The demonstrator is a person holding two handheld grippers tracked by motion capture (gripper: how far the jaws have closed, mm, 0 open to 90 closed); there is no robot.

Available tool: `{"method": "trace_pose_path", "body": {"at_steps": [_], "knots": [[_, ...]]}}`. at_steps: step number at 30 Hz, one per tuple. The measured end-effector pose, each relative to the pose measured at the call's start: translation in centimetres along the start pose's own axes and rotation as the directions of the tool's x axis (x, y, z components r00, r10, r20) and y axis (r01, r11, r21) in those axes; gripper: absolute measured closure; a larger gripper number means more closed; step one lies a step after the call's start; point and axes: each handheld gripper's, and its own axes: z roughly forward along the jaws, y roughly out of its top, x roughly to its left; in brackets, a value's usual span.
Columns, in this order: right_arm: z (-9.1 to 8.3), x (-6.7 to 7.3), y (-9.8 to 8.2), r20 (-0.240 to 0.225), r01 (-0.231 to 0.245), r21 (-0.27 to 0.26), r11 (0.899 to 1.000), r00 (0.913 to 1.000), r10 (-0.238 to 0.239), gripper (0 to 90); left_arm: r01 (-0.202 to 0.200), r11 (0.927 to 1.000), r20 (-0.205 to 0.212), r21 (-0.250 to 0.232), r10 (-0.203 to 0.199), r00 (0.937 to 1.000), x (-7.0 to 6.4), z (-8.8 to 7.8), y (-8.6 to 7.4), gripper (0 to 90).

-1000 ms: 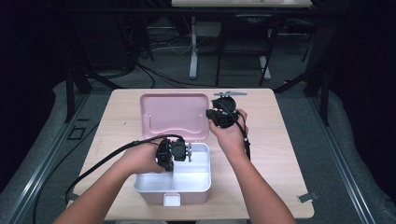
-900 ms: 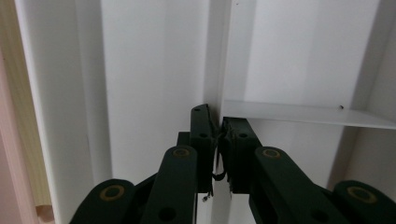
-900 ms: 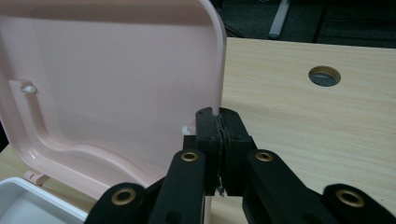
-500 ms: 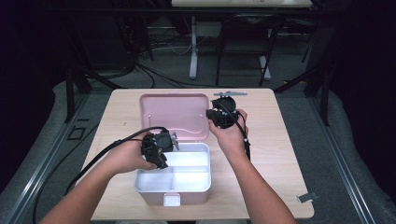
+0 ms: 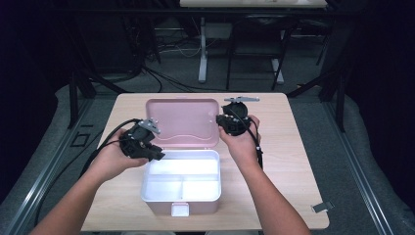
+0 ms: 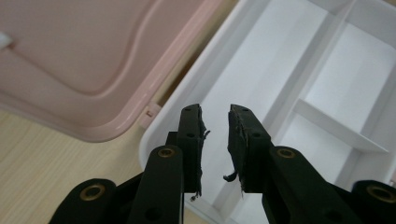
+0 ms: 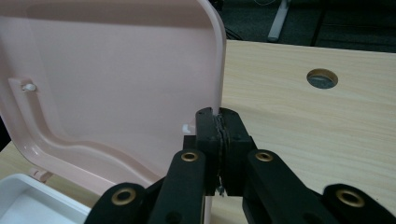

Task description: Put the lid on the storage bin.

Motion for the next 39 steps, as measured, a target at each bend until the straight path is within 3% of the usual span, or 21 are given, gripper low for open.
{"method": "trace_pose_path", "body": {"at_steps": [3, 6, 8, 14, 18, 28, 34, 37, 39], "knots": [[-0.1, 0.0, -0.1, 0.0, 0.002, -0.007, 1.0, 1.0, -0.002, 88.2, 0.048, 0.9968, -0.015, -0.064, -0.049, 0.9987, 0.7, -0.6, -0.5, 74.0], [-0.2, 0.0, -0.3, -0.002, 0.005, -0.021, 1.0, 1.0, -0.005, 88.2, 0.078, 0.9903, -0.048, -0.115, -0.084, 0.9953, 1.0, -1.0, -0.9, 74.1], [-0.3, 0.0, -0.4, -0.005, 0.006, -0.029, 1.0, 1.0, -0.006, 88.2, 0.099, 0.984, -0.046, -0.148, -0.107, 0.9932, 1.2, -1.3, -1.1, 75.4], [-0.8, -0.1, -0.7, -0.003, 0.013, -0.032, 0.999, 0.9999, -0.013, 88.0, 0.147, 0.97, -0.088, -0.193, -0.167, 0.982, 1.9, -1.5, -2.0, 76.0], [-0.9, -0.1, -0.9, -0.007, 0.018, -0.043, 0.999, 0.9998, -0.019, 88.0, 0.178, 0.9535, -0.114, -0.243, -0.211, 0.9709, 2.6, -1.6, -2.5, 75.7], [-0.8, -0.1, -1.0, -0.016, 0.01, -0.07, 0.997, 0.9998, -0.011, 88.0, 0.238, 0.8976, -0.157, -0.371, -0.314, 0.9364, 4.4, -2.0, -2.4, 72.7], [-0.8, 0.1, -1.0, -0.019, 0.018, -0.064, 0.998, 0.9996, -0.02, 88.2, 0.265, 0.8718, -0.156, -0.412, -0.354, 0.9221, 5.1, -1.8, -2.1, 73.1], [-0.7, 0.2, -1.0, -0.021, 0.013, -0.072, 0.997, 0.9997, -0.015, 88.2, 0.277, 0.8527, -0.15, -0.443, -0.375, 0.9148, 5.4, -1.7, -1.9, 73.4], [-0.7, 0.2, -1.0, -0.023, 0.014, -0.075, 0.997, 0.9996, -0.016, 88.2, 0.28, 0.8421, -0.139, -0.461, -0.38, 0.9143, 5.5, -1.6, -1.8, 75.5]]}}
